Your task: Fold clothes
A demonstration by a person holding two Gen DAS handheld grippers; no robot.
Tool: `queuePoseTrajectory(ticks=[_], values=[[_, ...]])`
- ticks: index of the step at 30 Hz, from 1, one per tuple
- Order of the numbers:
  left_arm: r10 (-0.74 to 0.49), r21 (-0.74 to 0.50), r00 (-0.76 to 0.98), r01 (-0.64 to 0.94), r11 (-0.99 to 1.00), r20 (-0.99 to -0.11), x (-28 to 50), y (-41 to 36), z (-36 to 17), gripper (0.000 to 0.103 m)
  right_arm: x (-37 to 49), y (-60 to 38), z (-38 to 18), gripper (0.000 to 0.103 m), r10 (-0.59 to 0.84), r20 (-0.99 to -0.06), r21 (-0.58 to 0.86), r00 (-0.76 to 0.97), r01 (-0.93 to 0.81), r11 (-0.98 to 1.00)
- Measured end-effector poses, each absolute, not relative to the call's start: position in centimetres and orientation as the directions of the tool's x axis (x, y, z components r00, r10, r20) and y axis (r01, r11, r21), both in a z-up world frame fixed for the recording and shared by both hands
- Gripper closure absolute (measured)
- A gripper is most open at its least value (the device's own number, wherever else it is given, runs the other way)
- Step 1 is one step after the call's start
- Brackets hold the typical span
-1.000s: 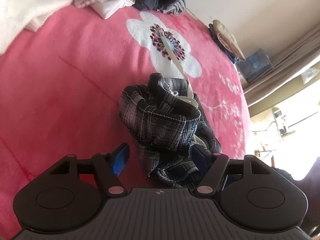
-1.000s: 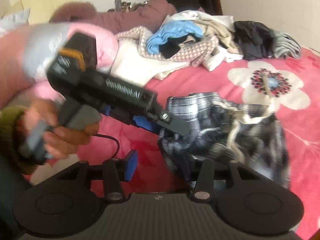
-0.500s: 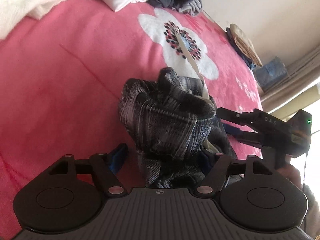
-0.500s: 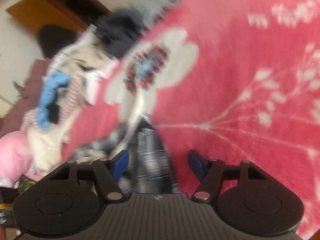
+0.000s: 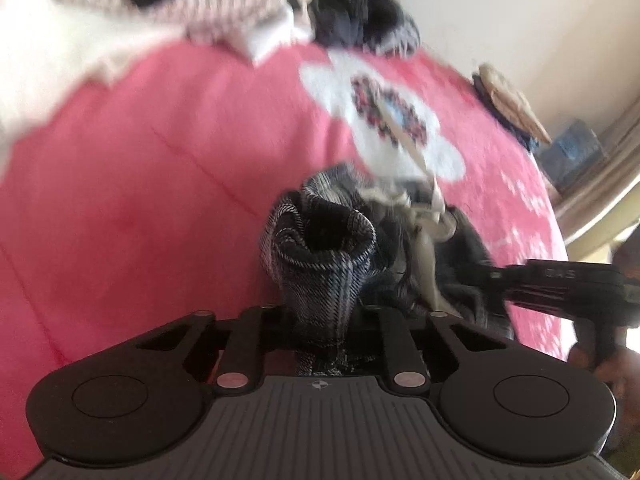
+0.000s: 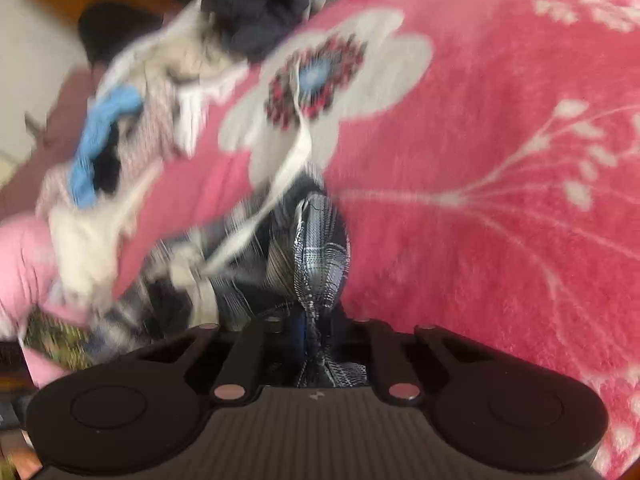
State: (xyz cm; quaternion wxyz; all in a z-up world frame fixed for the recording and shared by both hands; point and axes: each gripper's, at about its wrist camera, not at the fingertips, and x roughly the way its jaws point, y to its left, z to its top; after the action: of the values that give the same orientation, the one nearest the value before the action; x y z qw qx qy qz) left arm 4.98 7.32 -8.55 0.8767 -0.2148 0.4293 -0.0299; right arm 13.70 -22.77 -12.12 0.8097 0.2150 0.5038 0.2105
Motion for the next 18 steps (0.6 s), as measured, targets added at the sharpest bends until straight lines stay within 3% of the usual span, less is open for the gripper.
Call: queuePoseTrajectory(ticks=[6,18], values=[[-0.175,-0.325,0.752,-0.056,0.944,-0.636,4.4,7.7,-2.2,0.091,9.8,-24.7,-4.0,0.094,0.452,-0.616,0.484,0.645,-0.143,0.863],[-0.235,-0.014,0.937,0.239,0.971,-0.257,3.7,1.2,16.5,0.091,-0.9,-30.0,13.7,0.095,0.203,-0.269,0.270,0.942,-0.129,0.954]])
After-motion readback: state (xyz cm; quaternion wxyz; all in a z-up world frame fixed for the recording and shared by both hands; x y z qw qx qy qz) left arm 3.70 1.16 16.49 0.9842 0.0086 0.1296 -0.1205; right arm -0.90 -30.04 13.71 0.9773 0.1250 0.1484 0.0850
